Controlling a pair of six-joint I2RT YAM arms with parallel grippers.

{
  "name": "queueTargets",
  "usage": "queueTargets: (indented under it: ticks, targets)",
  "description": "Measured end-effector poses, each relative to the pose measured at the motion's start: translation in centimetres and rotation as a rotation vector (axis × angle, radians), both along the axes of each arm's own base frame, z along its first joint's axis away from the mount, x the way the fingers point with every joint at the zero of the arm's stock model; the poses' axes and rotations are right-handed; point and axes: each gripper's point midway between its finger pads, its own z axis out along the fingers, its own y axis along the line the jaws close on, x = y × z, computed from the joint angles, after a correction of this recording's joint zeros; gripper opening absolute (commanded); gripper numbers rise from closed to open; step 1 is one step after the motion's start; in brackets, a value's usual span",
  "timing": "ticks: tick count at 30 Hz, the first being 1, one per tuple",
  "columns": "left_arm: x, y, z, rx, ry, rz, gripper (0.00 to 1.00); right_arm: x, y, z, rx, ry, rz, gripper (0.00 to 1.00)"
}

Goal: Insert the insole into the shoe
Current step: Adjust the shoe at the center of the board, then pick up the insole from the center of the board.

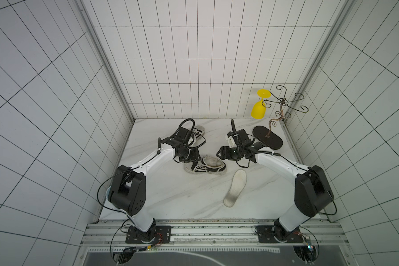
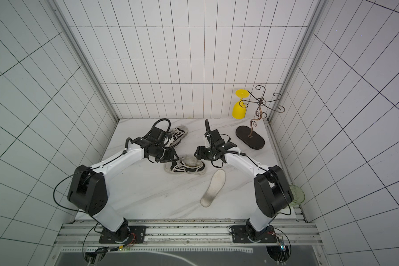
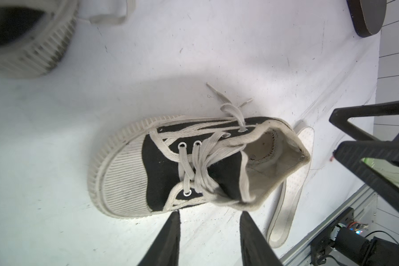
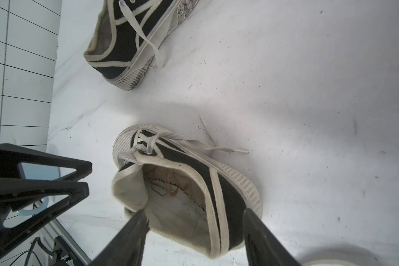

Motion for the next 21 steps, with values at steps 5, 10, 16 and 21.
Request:
queueTargets:
  ticks: [5, 10, 16, 21]
  targets:
    - [-0.2, -1.6, 4.8, 0.002, -0.141, -0.07, 0.47, 1.5, -5.3, 2.5, 0.01, -0.03, -0.127, 0.66]
    - [-5.9, -9.8, 6.0, -0.022, -0.191, -0.31, 0.49, 0.8, -10.7, 0.7, -0.021, 0.017, -0.253, 0.67]
    - [-12.2, -16.5, 0.6, 0.044, -0.124, -0.509, 0.51, -1.5, -15.0, -2.2, -0.052, 0.099, -0.362, 0.66]
    - [-13.0, -17.8, -5.8, 0.157, -0.057, -0.517, 0.5, -2.6, -17.1, -2.8, -0.044, 0.112, -0.433, 0.65]
